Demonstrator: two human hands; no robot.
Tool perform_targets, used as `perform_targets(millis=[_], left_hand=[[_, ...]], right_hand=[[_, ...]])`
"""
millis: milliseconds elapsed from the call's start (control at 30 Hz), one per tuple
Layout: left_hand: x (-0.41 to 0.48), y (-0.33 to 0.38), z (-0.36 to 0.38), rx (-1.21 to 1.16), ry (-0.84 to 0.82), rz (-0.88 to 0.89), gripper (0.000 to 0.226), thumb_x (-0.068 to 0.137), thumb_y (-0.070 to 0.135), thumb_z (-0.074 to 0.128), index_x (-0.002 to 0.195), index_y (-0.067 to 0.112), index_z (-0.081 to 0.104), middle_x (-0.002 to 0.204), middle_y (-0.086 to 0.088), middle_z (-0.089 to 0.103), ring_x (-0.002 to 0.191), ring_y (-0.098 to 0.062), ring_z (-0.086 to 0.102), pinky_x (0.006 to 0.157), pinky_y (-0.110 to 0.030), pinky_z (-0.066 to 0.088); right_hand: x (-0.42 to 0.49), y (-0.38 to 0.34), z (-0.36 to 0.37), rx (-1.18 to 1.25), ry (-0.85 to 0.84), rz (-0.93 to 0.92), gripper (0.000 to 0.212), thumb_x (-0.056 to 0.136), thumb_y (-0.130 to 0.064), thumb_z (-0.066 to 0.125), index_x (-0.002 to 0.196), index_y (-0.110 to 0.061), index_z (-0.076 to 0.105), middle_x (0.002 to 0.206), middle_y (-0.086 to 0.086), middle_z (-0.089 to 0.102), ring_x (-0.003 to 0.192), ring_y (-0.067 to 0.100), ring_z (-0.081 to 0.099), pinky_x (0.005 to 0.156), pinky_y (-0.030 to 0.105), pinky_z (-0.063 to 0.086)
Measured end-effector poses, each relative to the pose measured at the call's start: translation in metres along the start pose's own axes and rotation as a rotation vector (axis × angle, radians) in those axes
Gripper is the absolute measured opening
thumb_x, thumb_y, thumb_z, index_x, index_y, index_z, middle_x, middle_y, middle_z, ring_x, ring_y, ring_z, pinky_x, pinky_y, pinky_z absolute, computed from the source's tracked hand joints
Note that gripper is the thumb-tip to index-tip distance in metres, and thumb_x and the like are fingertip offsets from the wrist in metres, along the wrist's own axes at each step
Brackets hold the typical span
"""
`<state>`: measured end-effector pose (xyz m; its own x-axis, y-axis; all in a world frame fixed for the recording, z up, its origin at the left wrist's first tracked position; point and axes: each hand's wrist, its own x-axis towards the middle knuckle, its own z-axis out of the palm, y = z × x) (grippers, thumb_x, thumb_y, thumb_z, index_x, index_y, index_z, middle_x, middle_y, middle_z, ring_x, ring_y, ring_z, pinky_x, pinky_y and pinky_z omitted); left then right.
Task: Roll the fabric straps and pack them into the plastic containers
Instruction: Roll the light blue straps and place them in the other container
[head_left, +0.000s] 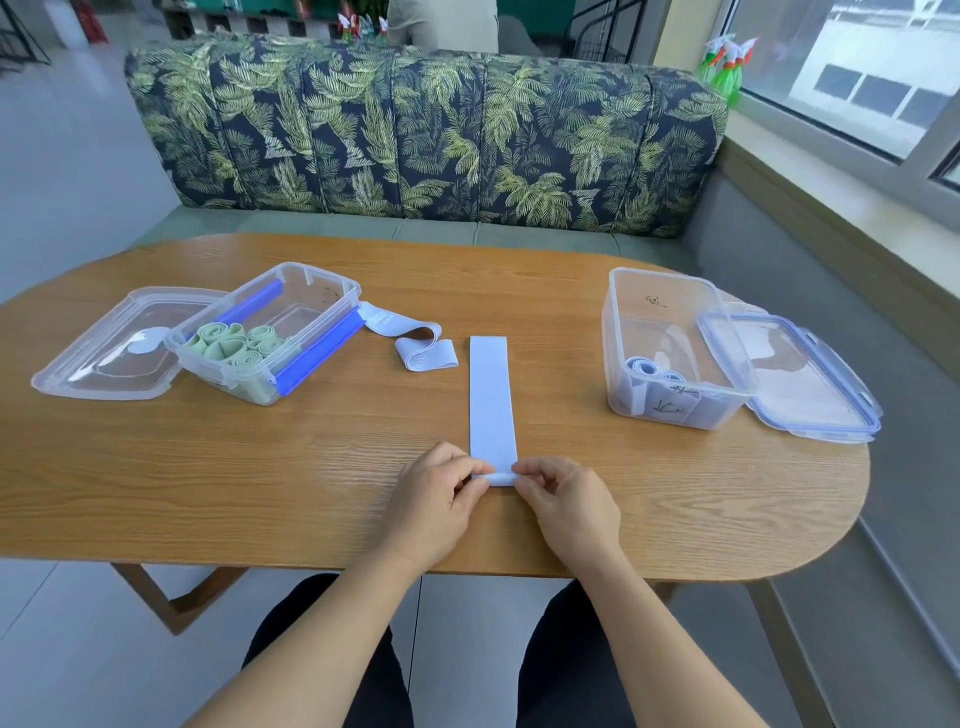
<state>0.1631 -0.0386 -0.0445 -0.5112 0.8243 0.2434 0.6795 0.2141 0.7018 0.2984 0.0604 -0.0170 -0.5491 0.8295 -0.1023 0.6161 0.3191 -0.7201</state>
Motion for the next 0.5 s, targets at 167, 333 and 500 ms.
perform_targets(millis=[167,333,500], left_hand=[[-0.001,0.005,-0.005,0.007,0.008,0.004,0.019,0.086,0.019,0.067,0.105,0.023,0.065,0.084,0.018,0.052,0.077,-0.002,0.052,0.078,-0.026,0.046],[-0.001,0.008,-0.006,0.014,-0.014,-0.031,0.012,0.088,0.017,0.066,0.100,0.020,0.068,0.083,0.019,0.048,0.074,0.005,0.048,0.073,-0.019,0.038],[-0.017,0.008,-0.008,0.011,-0.012,-0.009,0.010,0.089,0.016,0.066,0.098,0.018,0.069,0.081,0.020,0.049,0.074,0.003,0.048,0.072,-0.016,0.036]], right_hand=[[0.002,-0.005,-0.002,-0.025,-0.010,0.049,0.016,0.092,-0.038,0.059,0.104,-0.039,0.070,0.084,-0.022,0.060,0.095,0.005,0.060,0.080,0.027,0.043],[-0.003,-0.010,-0.002,-0.048,0.007,0.048,0.019,0.093,-0.037,0.056,0.107,-0.036,0.069,0.092,-0.019,0.061,0.099,0.007,0.059,0.077,0.026,0.039],[-0.016,-0.007,0.000,-0.054,-0.015,0.035,0.019,0.095,-0.035,0.055,0.107,-0.033,0.068,0.093,-0.019,0.060,0.097,0.008,0.059,0.078,0.027,0.042]])
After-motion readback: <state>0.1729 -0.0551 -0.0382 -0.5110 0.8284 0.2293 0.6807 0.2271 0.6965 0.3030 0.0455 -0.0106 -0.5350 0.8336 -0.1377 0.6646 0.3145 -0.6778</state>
